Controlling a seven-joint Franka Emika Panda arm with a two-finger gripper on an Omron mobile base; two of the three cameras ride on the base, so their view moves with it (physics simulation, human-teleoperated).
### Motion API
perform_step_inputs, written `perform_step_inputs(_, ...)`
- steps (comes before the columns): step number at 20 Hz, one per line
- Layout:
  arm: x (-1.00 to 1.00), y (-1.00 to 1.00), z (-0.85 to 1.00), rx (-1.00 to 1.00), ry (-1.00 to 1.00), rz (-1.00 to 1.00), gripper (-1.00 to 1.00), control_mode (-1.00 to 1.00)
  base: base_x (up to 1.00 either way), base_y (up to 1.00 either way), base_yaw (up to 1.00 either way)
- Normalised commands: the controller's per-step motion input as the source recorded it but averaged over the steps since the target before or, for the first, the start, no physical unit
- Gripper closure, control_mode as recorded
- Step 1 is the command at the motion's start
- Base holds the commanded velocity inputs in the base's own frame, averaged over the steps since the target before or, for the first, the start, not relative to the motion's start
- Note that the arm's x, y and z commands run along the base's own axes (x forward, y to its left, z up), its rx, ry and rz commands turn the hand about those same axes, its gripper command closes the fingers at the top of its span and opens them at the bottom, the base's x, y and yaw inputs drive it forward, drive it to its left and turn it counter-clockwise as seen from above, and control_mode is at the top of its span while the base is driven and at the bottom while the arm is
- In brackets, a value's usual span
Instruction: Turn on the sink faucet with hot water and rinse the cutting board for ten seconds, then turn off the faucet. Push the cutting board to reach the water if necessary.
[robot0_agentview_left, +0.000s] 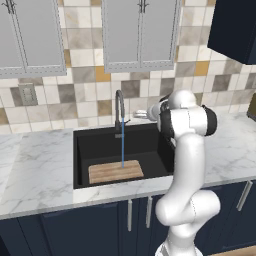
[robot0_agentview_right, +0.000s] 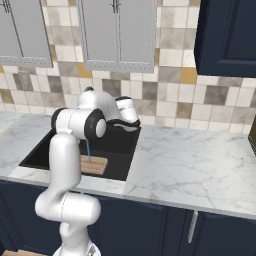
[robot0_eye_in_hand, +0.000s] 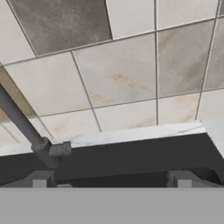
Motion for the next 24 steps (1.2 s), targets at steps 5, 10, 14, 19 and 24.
perform_step_inputs(5, 0.26, 0.0, -0.23, 0.0, 0.0, 0.0, -1.0, -1.0, 0.0, 0.0, 0.0)
perform_step_inputs(10, 0.2, 0.0, -0.2, 0.0, 0.0, 0.0, -1.0, -1.0, 0.0, 0.0, 0.0)
perform_step_inputs(14, 0.19, 0.0, -0.17, 0.0, 0.0, 0.0, -1.0, -1.0, 0.0, 0.0, 0.0)
perform_step_inputs(19, 0.17, 0.0, -0.17, 0.0, 0.0, 0.0, -1.0, -1.0, 0.0, 0.0, 0.0)
perform_step_inputs(24, 0.08, 0.0, -0.2, 0.0, 0.0, 0.0, -1.0, -1.0, 0.0, 0.0, 0.0)
